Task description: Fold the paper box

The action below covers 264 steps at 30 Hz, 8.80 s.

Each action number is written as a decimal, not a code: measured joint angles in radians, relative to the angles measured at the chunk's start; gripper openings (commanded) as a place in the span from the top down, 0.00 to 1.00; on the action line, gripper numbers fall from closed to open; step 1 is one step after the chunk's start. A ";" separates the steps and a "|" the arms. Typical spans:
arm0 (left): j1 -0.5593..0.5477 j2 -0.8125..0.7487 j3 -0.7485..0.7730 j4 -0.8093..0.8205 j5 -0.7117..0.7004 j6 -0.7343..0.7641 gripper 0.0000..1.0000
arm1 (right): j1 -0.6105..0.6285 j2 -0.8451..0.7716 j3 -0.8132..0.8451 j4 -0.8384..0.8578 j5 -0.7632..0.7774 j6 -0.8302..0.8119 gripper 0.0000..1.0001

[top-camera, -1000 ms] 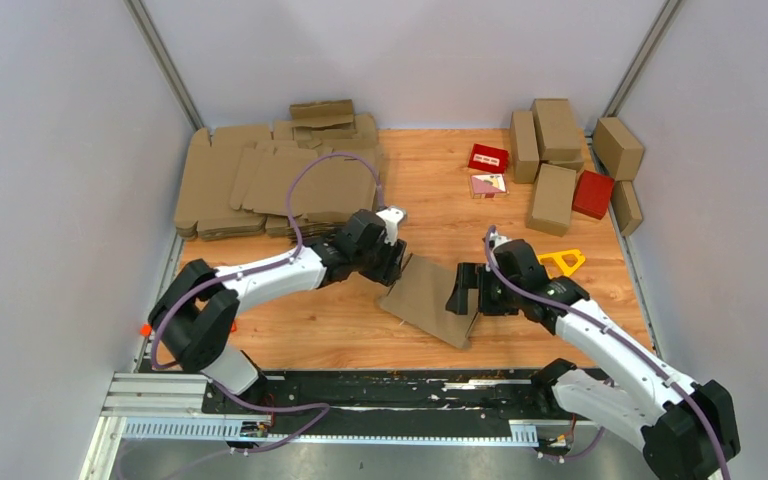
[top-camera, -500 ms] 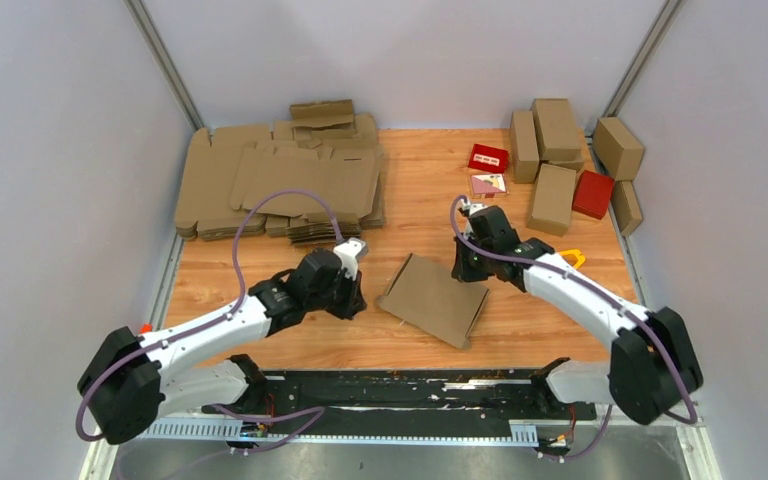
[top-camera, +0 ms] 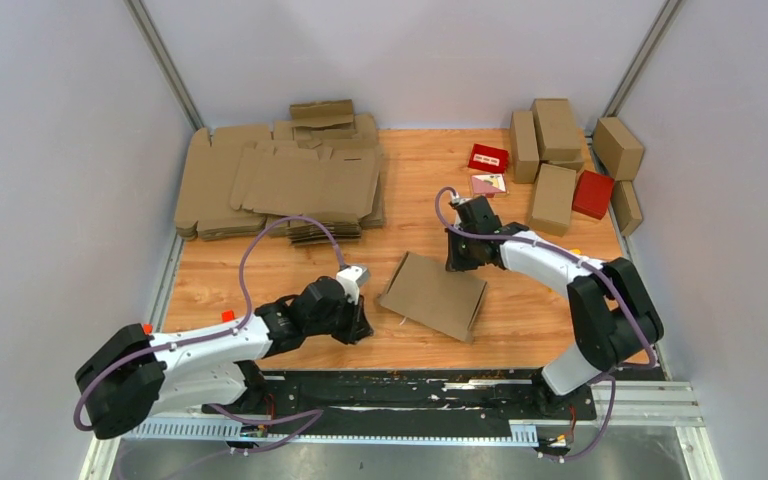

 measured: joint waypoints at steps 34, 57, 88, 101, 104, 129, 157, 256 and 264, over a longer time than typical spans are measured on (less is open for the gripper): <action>-0.040 0.501 0.142 0.554 -0.093 -0.052 1.00 | -0.030 0.121 0.023 0.074 -0.019 -0.034 0.89; 0.021 -0.060 -0.088 0.172 -0.157 -0.054 0.97 | 0.090 -0.306 -0.116 -0.039 -0.101 -0.023 0.00; 0.045 0.063 -0.088 0.236 -0.035 -0.132 0.84 | 0.240 -0.177 -0.059 -0.122 0.148 -0.058 0.52; 0.045 0.068 -0.088 0.242 -0.021 -0.134 0.86 | 0.205 -0.124 -0.060 -0.131 0.245 -0.026 1.00; 0.045 0.086 -0.088 0.257 -0.018 -0.135 0.86 | 0.205 -0.086 -0.051 -0.131 0.268 -0.024 1.00; 0.015 0.539 -0.051 0.813 -0.048 -0.264 0.88 | -0.083 -0.081 -0.135 0.103 -0.110 -0.017 1.00; -0.027 0.584 0.227 0.592 -0.044 -0.122 0.88 | 0.255 -0.019 -0.012 -0.150 0.172 -0.034 0.90; -0.054 0.231 0.188 0.279 -0.082 -0.113 0.85 | -0.011 -0.383 -0.421 0.243 -0.439 0.226 0.29; -0.054 0.192 0.190 0.271 -0.097 -0.107 0.85 | -0.003 -0.398 -0.412 0.268 -0.443 0.245 0.27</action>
